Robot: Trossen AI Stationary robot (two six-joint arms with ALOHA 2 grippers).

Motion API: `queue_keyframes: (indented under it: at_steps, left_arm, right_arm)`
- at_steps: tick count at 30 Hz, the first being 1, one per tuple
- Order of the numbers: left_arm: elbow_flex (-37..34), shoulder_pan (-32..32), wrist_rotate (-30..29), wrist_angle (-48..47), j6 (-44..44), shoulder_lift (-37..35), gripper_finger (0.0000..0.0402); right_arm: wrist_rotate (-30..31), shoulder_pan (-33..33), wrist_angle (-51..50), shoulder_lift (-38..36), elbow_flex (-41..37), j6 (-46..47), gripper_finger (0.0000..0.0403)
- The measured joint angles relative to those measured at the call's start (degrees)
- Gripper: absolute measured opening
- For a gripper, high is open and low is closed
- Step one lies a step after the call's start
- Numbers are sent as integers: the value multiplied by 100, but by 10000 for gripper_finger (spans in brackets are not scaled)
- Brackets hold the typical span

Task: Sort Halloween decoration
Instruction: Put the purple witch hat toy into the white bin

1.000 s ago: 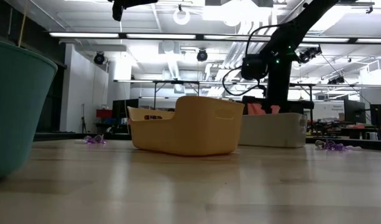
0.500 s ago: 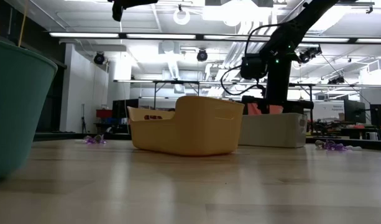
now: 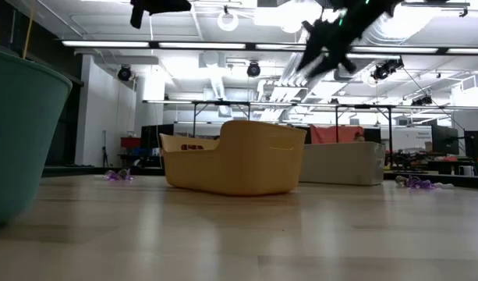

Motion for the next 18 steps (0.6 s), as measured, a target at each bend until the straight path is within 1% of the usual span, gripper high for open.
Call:
queue_keyframes:
  at_steps: [2, 4, 7, 9, 10, 14, 15, 16, 18]
  left_arm:
    - [0, 73, -1, -12, -32, 6, 1]
    - [0, 136, -4, -3, -156, 4, 1]
    - [0, 232, 2, -6, -331, 4, 1]
    - [0, 274, 4, -2, -382, 4, 1]
    - [0, 298, 1, -2, -403, 4, 1]
    - [0, 325, -140, -3, -230, 4, 1]
    - [0, 325, -122, -5, -327, 4, 1]
    - [0, 319, -73, -2, -512, 4, 1]
    - [0, 314, 32, 110, -673, 22, 1]
  right_arm:
    - [-83, 262, 110, -246, 0, -421, 147]
    - [-213, 501, 154, -416, 0, -774, 123]
    - [-309, 817, 355, -504, 0, -1099, 65]
    - [-508, 937, 516, -506, 0, -1389, 21]
    - [-637, 980, 648, -495, 0, -1577, 11]
    - [-1229, 1132, 955, -440, 0, -2914, 22]
    - [-1273, 1175, 951, -440, -2, -3241, 23]
    - [-1266, 1225, 954, -440, -2, -3397, 21]
    - [-1228, 1309, 964, -440, -2, -3266, 14]
